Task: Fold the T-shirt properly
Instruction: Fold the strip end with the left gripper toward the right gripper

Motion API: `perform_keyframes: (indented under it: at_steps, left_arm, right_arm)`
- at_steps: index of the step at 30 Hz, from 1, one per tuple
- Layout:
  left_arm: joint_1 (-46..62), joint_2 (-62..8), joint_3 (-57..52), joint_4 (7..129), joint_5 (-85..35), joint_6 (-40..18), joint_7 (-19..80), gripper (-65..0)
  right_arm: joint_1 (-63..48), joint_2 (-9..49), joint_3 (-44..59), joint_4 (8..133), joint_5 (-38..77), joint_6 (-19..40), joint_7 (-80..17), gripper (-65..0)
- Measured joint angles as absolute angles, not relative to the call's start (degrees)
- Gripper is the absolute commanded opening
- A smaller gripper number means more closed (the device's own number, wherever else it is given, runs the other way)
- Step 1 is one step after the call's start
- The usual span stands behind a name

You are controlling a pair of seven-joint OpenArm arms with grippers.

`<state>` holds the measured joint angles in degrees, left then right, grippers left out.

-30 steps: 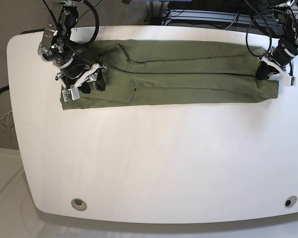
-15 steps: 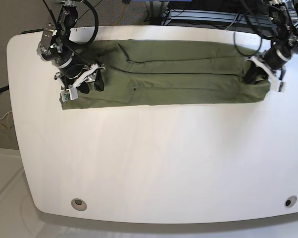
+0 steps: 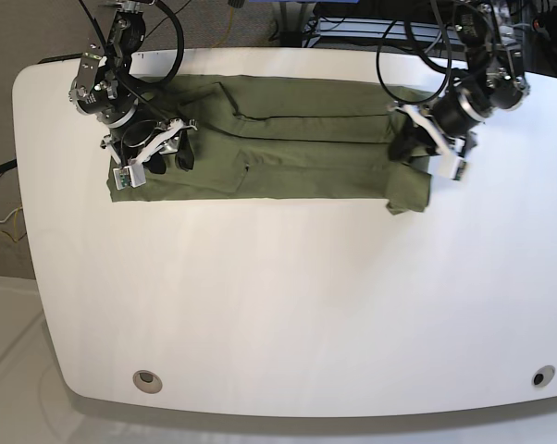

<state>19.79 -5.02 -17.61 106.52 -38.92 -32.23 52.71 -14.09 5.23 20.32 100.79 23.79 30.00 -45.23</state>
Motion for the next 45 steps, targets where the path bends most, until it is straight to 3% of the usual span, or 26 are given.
perform_keyframes:
  at_steps: [6, 30, 45]
  left_arm:
    - [19.2, -1.65, -15.25, 106.56, -38.85, -34.76, 54.02, -65.0]
    - [14.35, 3.64, -1.17, 100.4, -34.59, -34.02, 50.96, -65.0]
    - [8.97, 3.42, 7.77, 100.47, -35.83, -25.17, 47.94, -65.0]
  right_arm:
    - [-14.04, 4.97, 20.27, 100.79, 23.99, 30.04, -45.23, -33.3]
    - [-14.17, 5.08, 20.32, 100.84, 24.23, 30.02, -45.23, -32.9]
    - [-14.15, 4.95, 20.88, 100.82, 24.21, 30.04, -45.25, -32.5]
